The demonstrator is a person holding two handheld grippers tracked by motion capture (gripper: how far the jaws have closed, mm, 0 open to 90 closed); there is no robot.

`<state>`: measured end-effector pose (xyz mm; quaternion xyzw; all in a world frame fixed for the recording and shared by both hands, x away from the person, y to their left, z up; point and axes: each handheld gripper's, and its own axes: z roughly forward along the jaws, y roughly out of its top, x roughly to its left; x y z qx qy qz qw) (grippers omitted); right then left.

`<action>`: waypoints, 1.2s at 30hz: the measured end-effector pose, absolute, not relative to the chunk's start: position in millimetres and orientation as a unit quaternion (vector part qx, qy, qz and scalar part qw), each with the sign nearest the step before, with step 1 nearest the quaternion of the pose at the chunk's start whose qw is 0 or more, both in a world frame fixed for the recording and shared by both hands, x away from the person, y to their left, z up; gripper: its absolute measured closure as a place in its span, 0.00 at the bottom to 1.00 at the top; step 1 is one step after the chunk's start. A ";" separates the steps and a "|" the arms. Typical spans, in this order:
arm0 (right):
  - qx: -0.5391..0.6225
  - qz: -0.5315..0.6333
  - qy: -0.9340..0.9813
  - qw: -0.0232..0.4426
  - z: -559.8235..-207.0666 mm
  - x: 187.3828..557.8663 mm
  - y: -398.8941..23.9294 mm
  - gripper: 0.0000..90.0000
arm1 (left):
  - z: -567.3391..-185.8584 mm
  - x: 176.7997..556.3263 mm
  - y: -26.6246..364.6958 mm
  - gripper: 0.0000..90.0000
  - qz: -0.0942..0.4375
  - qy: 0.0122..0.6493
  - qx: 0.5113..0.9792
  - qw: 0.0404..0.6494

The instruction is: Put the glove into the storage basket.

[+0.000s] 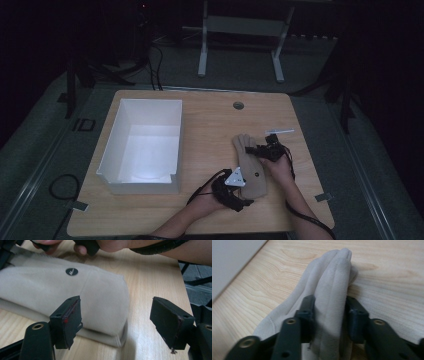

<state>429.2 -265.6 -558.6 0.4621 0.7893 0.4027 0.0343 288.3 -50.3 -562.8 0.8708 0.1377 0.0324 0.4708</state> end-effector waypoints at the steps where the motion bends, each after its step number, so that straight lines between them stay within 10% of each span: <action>1: 0.462 0.403 0.789 0.034 -558.6 429.2 -265.6 0.72 | -562.8 288.3 -50.3 0.28 0.032 0.138 0.871 0.471; 6: 0.419 0.365 0.821 0.130 -550.6 415.3 -248.0 0.77 | -565.5 285.9 -49.5 0.32 0.049 0.113 0.881 0.457; 27: 0.429 0.363 0.818 0.125 -550.3 416.2 -247.6 0.77 | -574.8 287.7 -58.9 0.70 0.108 0.060 0.899 0.419; 29: 0.430 0.363 0.817 0.124 -550.2 416.6 -247.6 0.78 | -573.9 289.7 -59.1 0.86 0.112 0.080 0.899 0.416; 36: 0.446 0.382 0.805 0.081 -551.1 422.2 -253.9 0.80 | -569.2 323.7 -51.6 0.91 -0.058 0.191 0.884 0.422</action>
